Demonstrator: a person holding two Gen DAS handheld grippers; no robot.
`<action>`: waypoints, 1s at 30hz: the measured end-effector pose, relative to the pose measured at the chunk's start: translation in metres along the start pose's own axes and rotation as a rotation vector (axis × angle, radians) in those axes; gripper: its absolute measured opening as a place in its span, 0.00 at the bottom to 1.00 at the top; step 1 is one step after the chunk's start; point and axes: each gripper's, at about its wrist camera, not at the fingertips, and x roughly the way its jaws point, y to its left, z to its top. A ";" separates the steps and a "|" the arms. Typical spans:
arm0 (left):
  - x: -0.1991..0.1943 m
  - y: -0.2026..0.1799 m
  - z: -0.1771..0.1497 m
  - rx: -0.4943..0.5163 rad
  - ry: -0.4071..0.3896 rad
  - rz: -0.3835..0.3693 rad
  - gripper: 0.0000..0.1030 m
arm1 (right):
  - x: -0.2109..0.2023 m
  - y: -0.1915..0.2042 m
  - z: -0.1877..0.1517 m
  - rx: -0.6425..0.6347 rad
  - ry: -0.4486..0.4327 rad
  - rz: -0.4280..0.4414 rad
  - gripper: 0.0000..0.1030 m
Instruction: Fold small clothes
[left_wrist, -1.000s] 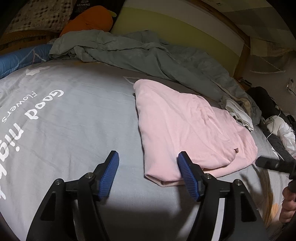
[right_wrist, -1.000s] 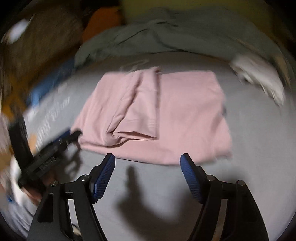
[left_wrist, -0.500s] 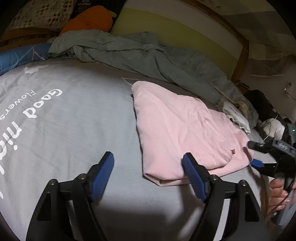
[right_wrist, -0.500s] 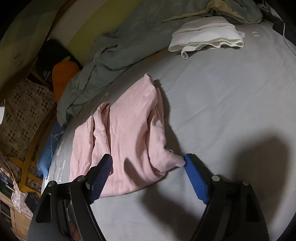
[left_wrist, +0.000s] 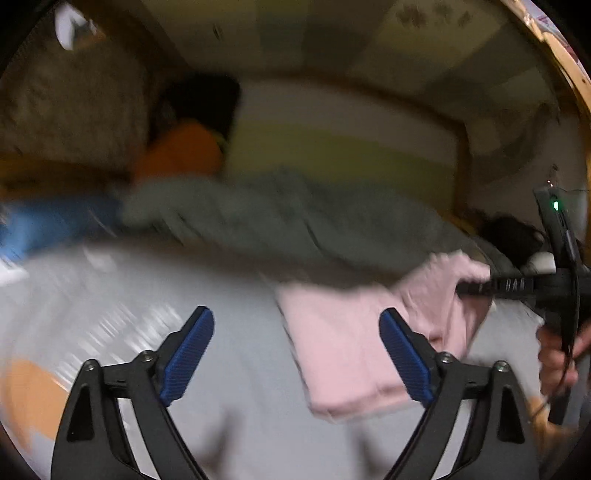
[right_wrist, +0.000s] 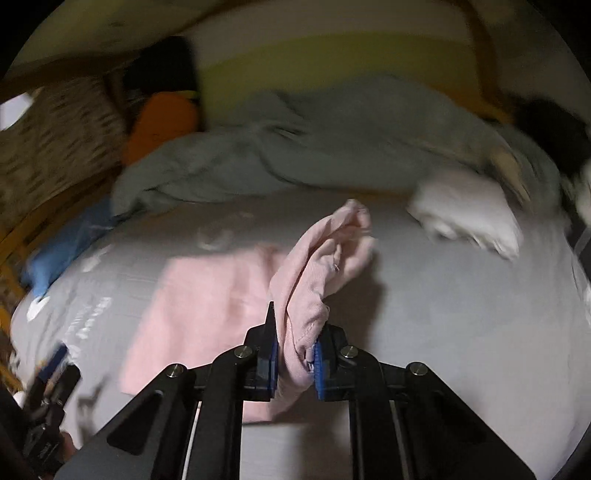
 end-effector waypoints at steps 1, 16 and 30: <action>-0.006 0.006 0.007 -0.030 -0.029 0.010 0.92 | -0.001 0.014 0.005 -0.017 -0.005 0.024 0.14; 0.011 0.087 0.002 -0.351 0.081 0.039 0.93 | 0.078 0.128 -0.058 -0.104 0.136 0.178 0.40; 0.029 0.044 -0.015 -0.236 0.218 -0.106 0.93 | 0.010 0.062 -0.027 -0.019 0.018 0.043 0.49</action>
